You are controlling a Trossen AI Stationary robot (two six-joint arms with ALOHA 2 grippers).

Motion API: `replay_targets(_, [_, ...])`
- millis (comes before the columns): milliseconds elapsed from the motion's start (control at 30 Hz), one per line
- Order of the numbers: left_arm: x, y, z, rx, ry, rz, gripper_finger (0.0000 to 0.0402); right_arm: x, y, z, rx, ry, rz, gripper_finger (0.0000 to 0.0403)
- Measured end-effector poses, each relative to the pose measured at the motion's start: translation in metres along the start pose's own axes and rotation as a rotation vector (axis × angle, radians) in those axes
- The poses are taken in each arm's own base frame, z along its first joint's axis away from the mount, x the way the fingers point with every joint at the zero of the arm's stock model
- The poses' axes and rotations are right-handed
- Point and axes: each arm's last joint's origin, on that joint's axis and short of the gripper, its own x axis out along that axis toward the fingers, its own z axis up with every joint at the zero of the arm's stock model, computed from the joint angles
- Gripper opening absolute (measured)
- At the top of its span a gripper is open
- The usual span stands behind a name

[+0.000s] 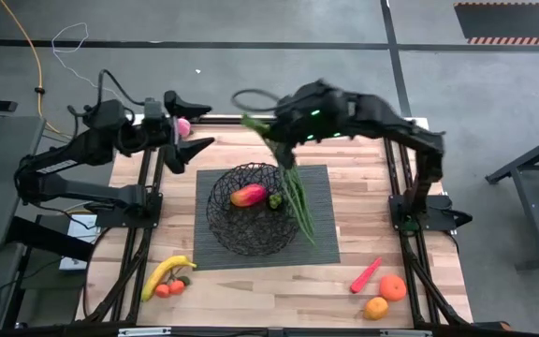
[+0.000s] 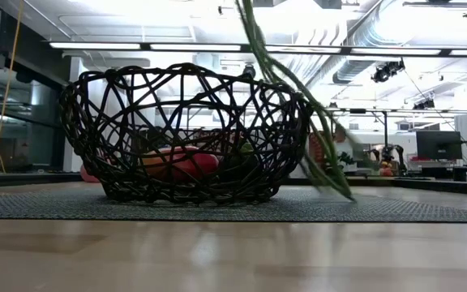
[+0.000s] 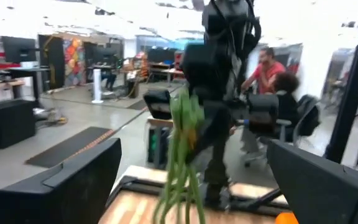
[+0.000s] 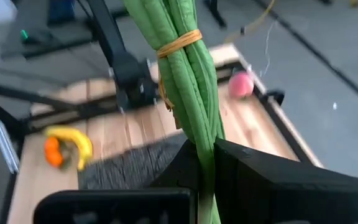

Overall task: Build produce basket
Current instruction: Put the green beans into the black mesh basket

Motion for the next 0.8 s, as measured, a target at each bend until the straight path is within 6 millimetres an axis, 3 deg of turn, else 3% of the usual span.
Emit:
replay_targets(233, [0.053,-0.001,-0.013,-0.021,-0.069,-0.099,0.039,-0.058,0.001,0.009,-0.013,-0.125,0.021,0.0])
replay_targets(433, [0.075,-0.001,-0.02,-0.048,-0.115,-0.151,0.039,-0.101,0.01,-0.013,0.003,-0.164,-0.04,0.0])
replay_targets(600, [0.098,-0.002,-0.028,-0.109,-0.181,-0.245,0.039,-0.096,0.014,-0.041,0.05,-0.245,-0.003,0.0])
replay_targets(800, [0.134,-0.004,-0.028,-0.099,-0.172,-0.275,0.039,-0.078,0.016,-0.059,0.08,-0.337,0.096,0.0])
